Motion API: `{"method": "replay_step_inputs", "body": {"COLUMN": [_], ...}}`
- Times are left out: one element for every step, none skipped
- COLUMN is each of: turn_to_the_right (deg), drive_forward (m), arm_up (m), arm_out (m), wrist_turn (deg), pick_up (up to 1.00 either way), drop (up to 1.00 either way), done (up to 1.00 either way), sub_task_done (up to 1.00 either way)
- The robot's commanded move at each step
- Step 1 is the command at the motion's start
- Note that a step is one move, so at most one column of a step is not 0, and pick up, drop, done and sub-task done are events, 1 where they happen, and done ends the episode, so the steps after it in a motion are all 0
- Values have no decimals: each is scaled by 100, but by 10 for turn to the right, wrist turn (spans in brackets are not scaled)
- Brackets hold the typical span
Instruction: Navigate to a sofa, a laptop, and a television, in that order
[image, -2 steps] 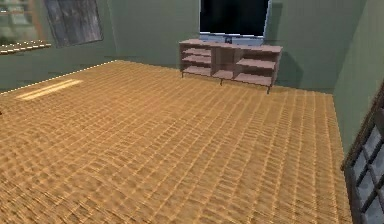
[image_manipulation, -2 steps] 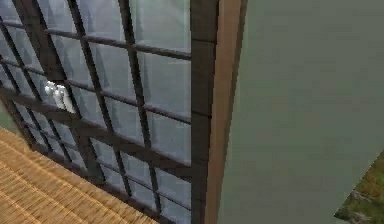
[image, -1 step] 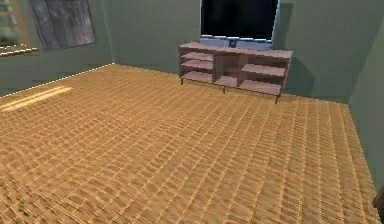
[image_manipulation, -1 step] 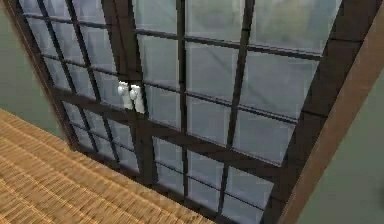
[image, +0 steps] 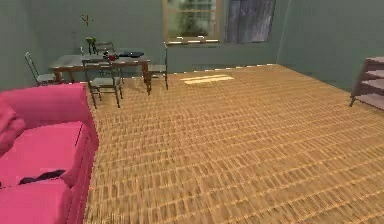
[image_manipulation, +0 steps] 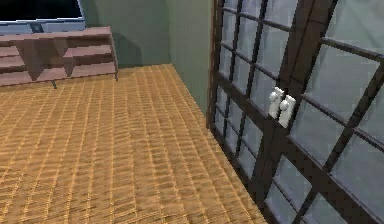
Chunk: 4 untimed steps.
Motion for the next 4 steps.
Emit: {"method": "replay_step_inputs", "body": {"turn_to_the_right": [-180, 0, 0, -90], "drive_forward": [0, 100, 100, 0], "arm_up": [0, 0, 0, 0], "arm_out": [0, 0, 0, 0], "wrist_turn": [0, 0, 0, 0], "pick_up": [0, 0, 0, 0], "drop": [0, 0, 0, 0], "done": [0, 0, 0, 0], "sub_task_done": [0, 0, 0, 0]}}
